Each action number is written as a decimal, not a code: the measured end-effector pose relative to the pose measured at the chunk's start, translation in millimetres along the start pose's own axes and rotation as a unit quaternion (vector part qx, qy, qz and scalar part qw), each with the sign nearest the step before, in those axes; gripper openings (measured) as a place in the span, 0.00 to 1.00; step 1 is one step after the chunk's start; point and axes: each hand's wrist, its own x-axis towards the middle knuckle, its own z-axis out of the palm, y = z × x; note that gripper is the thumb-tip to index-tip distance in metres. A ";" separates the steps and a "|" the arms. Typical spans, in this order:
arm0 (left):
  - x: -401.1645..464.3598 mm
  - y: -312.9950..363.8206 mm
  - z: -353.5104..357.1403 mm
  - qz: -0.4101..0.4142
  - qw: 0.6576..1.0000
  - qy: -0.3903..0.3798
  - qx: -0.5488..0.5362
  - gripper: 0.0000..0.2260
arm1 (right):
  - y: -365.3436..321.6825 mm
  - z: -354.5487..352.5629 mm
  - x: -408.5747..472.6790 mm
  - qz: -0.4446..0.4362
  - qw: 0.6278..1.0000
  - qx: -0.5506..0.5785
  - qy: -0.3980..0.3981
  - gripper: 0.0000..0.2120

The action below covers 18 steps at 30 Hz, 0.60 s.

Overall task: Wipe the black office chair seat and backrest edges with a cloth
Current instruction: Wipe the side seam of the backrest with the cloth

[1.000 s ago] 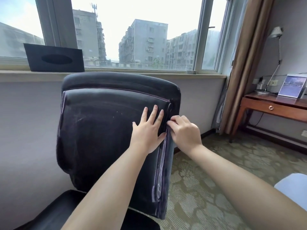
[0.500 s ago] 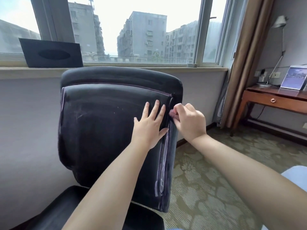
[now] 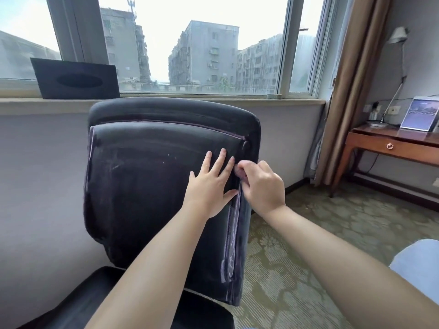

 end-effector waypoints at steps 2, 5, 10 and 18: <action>-1.2 -0.2 -1.8 0.003 1.000 -0.009 0.001 0.36 | 3.2 -4.4 21.8 0.008 1.000 -0.004 0.022 0.07; -0.4 -2.1 -3.9 0.007 1.000 -0.015 -0.008 0.39 | 17.6 -1.8 57.0 0.026 0.999 -0.046 0.015 0.06; 1.5 -4.9 -5.5 0.010 1.000 -0.024 -0.010 0.42 | 14.6 7.0 43.6 0.060 0.997 -0.038 -0.006 0.03; 0.2 -4.2 -3.4 0.010 1.000 -0.012 0.006 0.44 | 23.0 -0.9 26.9 -0.030 0.996 -0.081 -0.024 0.06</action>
